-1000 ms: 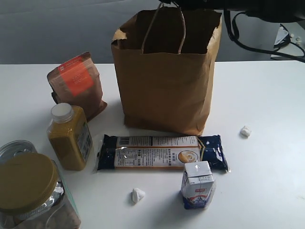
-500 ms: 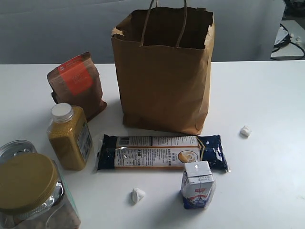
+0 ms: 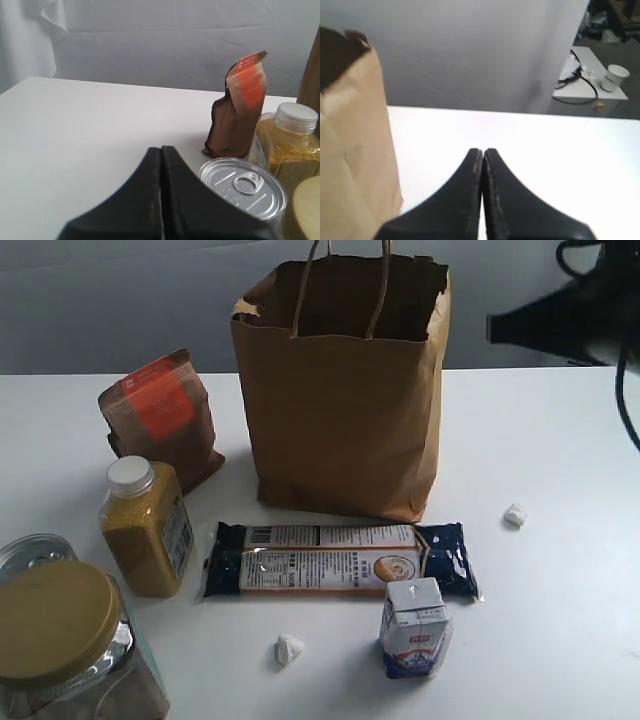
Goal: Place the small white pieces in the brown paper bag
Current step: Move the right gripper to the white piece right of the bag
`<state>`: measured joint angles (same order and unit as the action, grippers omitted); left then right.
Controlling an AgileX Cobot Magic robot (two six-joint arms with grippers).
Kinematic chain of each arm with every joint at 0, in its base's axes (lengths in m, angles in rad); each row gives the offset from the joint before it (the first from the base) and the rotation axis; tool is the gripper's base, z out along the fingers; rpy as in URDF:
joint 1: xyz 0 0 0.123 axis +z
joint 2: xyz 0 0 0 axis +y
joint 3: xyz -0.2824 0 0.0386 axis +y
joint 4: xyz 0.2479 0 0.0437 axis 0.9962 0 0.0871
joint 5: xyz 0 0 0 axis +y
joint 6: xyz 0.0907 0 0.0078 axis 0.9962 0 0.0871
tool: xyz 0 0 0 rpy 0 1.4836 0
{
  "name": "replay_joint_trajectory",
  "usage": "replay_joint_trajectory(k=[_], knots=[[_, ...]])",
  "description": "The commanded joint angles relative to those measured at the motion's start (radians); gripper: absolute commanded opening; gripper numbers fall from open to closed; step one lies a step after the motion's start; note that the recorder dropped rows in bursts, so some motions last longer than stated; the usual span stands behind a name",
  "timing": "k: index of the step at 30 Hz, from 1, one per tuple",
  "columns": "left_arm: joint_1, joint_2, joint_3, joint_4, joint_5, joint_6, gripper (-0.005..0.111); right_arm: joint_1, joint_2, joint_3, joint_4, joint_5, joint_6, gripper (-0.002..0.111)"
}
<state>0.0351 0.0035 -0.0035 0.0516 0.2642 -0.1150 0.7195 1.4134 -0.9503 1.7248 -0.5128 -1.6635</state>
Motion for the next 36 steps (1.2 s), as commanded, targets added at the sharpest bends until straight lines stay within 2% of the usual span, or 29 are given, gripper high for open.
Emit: replay_joint_trajectory(k=[1, 9, 11, 15, 17, 18, 20, 23, 26, 29, 32, 36], knots=[[-0.005, -0.003, 0.004, -0.008, -0.002, -0.005, 0.000, -0.001, 0.050, 0.048, 0.020, -0.105, -0.037, 0.000], [-0.005, -0.003, 0.004, -0.008, -0.002, -0.005, 0.000, -0.001, 0.113, 0.092, 0.020, -0.121, -0.086, 0.000], [-0.005, -0.003, 0.004, -0.008, -0.002, -0.005, 0.000, -0.001, 0.102, 0.092, 0.020, -0.174, -0.196, 0.000], [-0.005, -0.003, 0.004, -0.008, -0.002, -0.005, 0.000, -0.001, 0.021, 0.102, 0.020, -0.307, -0.140, 0.000], [-0.005, -0.003, 0.004, -0.008, -0.002, -0.005, 0.000, -0.001, -0.031, 0.116, 0.020, -0.251, -0.243, 0.000], [-0.005, -0.003, 0.004, -0.008, -0.002, -0.005, 0.000, -0.001, -0.057, 0.121, 0.020, -0.248, -0.375, 0.000], [-0.005, -0.003, 0.004, -0.008, -0.002, -0.005, 0.000, -0.001, -0.080, 0.121, 0.020, -0.347, -0.482, 0.000], [-0.005, -0.003, 0.004, -0.008, -0.002, -0.005, 0.000, -0.001, -0.102, 0.123, -0.004, -0.533, -0.482, 0.000], [-0.005, -0.003, 0.004, -0.008, -0.002, -0.005, 0.000, -0.001, -0.121, 0.123, -0.040, -0.565, -0.482, 0.000], [-0.005, -0.003, 0.004, -0.008, -0.002, -0.005, 0.000, 0.003, -0.167, 0.123, 0.020, -0.441, -0.482, 0.000], [-0.005, -0.003, 0.004, -0.008, -0.002, -0.005, 0.000, 0.023, -0.240, 0.161, 0.020, -0.238, -0.291, 0.000], [-0.005, -0.003, 0.004, -0.008, -0.002, -0.005, 0.000, 0.028, -0.339, 0.173, 0.020, 0.211, -0.023, 0.000]])
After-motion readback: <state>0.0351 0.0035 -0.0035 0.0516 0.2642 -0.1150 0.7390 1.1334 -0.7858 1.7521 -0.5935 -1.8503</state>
